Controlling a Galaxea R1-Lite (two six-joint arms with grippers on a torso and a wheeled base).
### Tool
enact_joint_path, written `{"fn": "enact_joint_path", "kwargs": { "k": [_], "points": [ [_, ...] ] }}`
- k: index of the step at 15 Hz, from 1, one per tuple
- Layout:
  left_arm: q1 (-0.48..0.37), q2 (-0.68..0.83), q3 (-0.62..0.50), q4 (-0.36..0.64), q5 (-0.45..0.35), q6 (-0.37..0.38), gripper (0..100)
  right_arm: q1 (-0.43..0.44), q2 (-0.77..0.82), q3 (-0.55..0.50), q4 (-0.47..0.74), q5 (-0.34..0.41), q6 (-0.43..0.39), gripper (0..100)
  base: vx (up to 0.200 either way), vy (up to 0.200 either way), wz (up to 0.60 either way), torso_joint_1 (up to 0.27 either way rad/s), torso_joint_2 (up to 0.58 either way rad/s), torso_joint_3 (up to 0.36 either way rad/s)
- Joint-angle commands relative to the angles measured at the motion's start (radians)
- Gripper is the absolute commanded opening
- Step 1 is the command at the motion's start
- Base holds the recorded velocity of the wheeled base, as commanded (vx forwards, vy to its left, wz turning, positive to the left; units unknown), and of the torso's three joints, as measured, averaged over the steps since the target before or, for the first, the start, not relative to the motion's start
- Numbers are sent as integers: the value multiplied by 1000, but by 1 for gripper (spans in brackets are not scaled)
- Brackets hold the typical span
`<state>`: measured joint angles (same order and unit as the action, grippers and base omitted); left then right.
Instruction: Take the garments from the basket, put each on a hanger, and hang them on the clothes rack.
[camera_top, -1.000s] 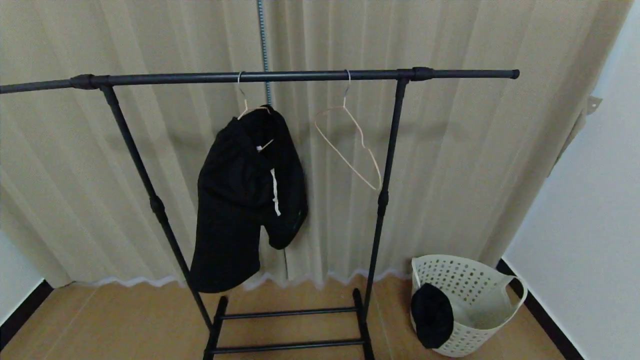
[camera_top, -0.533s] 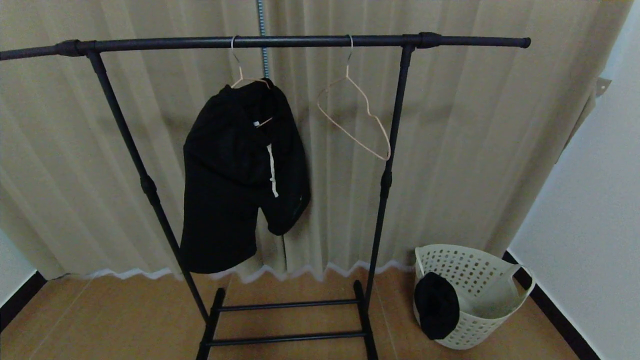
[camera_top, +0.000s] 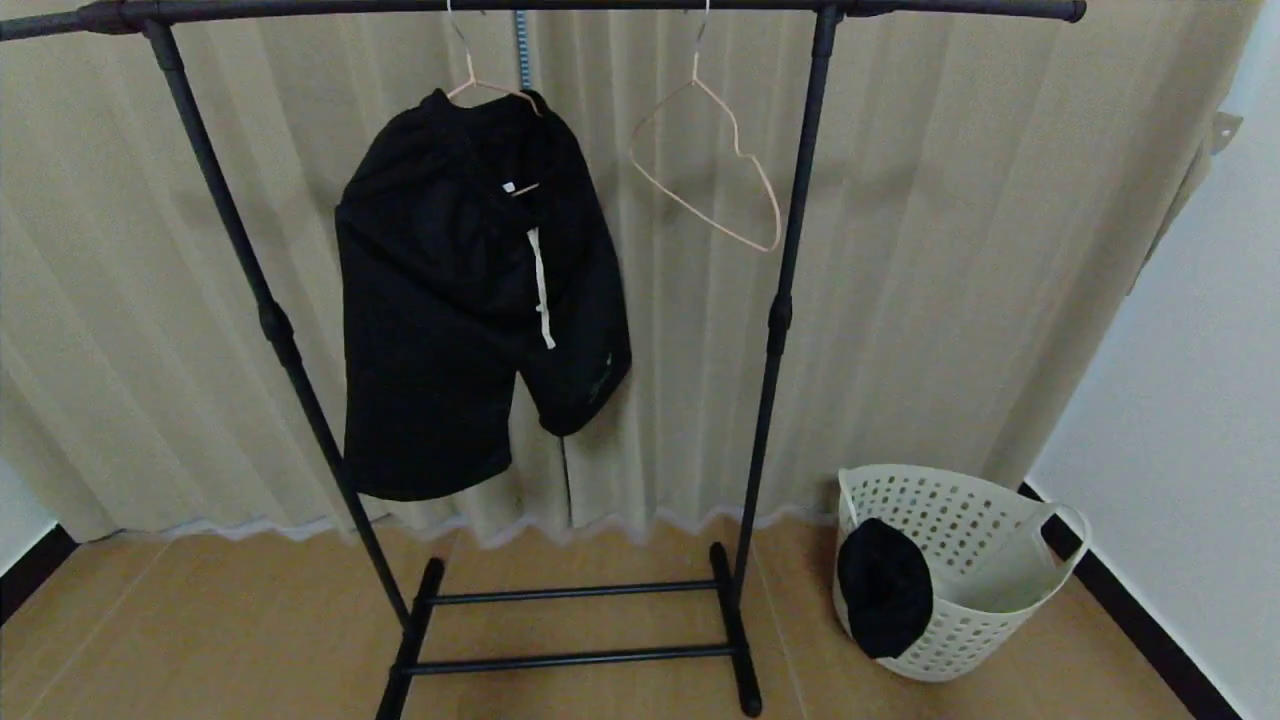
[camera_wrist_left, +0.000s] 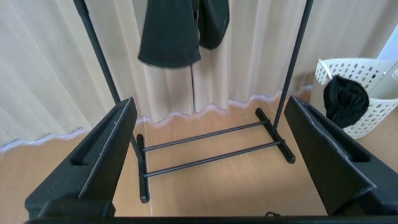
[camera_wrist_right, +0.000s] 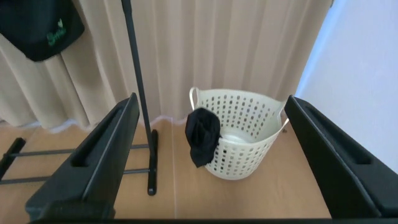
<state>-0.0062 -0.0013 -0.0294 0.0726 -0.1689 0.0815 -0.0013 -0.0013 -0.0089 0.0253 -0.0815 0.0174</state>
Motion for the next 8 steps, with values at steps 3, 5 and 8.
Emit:
{"fn": "enact_joint_path", "kwargs": {
  "k": [3, 5, 8],
  "points": [
    [0, 1, -1, 1, 0, 0, 100, 0, 1, 0, -1, 0, -4, 100, 0, 0, -200, -30, 121, 87],
    [0, 1, 0, 0, 0, -2, 100, 0, 1, 0, 1, 0, -4, 100, 0, 0, -600, 0, 34, 22],
    [0, 1, -1, 0, 0, 0, 100, 0, 1, 0, 1, 0, -4, 100, 0, 0, -200, 1, 6, 1]
  ]
}}
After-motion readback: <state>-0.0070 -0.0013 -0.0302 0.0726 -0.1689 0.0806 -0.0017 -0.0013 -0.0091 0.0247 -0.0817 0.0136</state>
